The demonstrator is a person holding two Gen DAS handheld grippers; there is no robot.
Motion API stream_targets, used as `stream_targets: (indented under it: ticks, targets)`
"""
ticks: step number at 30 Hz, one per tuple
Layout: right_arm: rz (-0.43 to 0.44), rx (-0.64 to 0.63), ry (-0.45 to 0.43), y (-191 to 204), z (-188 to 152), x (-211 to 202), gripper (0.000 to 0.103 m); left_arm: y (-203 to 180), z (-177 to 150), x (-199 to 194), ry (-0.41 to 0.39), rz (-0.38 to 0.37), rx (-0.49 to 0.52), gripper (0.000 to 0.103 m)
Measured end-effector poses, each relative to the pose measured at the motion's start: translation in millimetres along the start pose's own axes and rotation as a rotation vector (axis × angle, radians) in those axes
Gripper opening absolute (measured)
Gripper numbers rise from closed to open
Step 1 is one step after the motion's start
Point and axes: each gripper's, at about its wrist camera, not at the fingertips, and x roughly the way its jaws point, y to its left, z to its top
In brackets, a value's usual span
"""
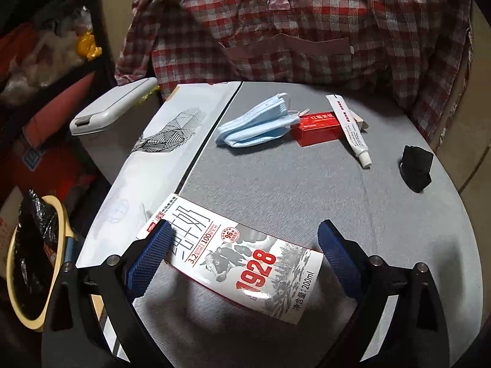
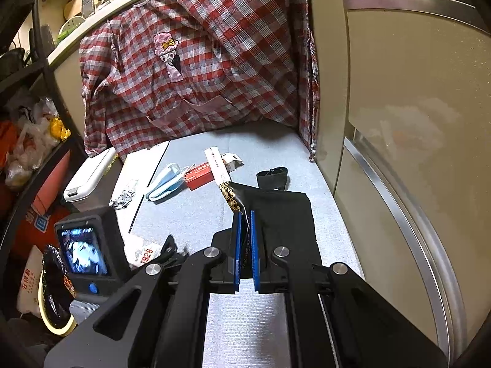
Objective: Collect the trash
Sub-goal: 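Slide the left tool fingers around the milk carton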
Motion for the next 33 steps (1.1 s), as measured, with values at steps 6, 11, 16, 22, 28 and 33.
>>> stream_targets:
  ticks: [6,11,16,22,28,33]
  targets:
    - [0.007,0.005,-0.010,0,1,-4,0.006,20,-16,-14,-0.054,-0.082,0.015,0.093]
    - [0.009,0.014,-0.021,-1,1,-10,0.006,35,-22,-18,-0.061,-0.191,0.110,0.093]
    - [0.010,0.020,-0.028,-3,2,-14,0.006,54,-25,-20,-0.071,-0.231,0.198,0.093]
    - [0.016,0.020,-0.030,0,2,-15,0.006,69,-28,-26,-0.063,-0.286,0.265,0.093]
    - [0.023,0.012,-0.030,6,3,-15,0.006,67,-32,-37,-0.054,-0.164,0.167,0.093]
    - [0.024,0.011,-0.030,7,3,-16,0.006,59,-45,-43,-0.074,-0.103,0.066,0.093]
